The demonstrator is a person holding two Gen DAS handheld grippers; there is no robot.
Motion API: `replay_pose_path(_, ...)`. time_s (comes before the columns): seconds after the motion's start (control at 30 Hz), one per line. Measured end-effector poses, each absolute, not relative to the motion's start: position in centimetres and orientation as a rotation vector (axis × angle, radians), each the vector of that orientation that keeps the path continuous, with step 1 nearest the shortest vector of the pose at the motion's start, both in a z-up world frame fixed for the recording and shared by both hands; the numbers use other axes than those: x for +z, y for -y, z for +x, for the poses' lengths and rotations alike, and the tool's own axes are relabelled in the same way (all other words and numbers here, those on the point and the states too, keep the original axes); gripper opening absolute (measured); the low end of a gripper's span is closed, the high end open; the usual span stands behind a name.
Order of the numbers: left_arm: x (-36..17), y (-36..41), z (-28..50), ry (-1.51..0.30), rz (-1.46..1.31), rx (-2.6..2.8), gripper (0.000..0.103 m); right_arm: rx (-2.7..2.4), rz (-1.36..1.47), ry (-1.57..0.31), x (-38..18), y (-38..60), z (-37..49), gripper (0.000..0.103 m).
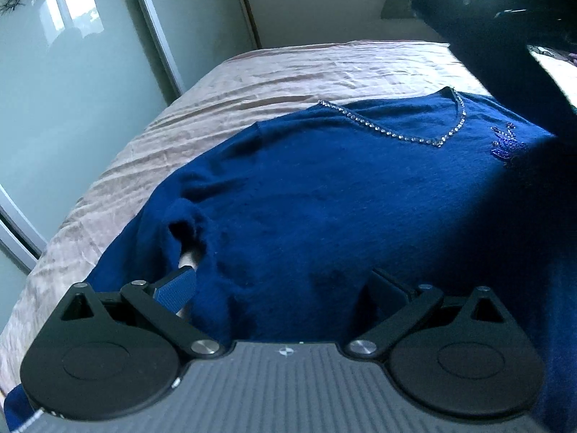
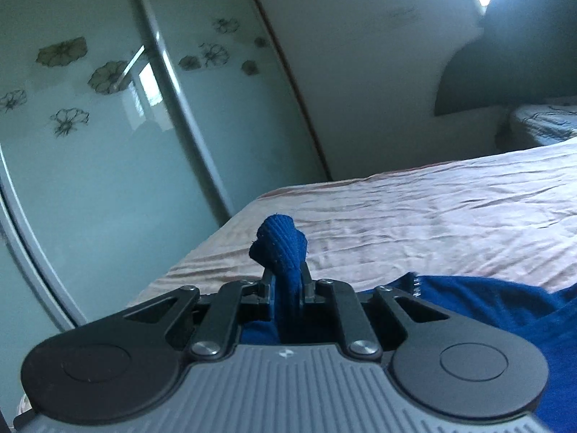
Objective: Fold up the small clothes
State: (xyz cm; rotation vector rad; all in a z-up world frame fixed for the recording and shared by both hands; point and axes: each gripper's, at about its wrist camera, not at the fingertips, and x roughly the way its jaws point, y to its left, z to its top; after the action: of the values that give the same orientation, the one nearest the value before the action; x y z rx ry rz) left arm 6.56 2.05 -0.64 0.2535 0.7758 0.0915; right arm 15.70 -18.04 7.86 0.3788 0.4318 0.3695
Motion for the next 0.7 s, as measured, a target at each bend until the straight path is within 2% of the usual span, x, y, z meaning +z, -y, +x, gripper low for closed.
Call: replay_pose_path(0.7, 0.8, -4.5, 4.4, -0.748, 0.235, 0.111, 0.103, 0.457, 0.333, -0.528, 5.2, 11.4, 18.9, 0.011)
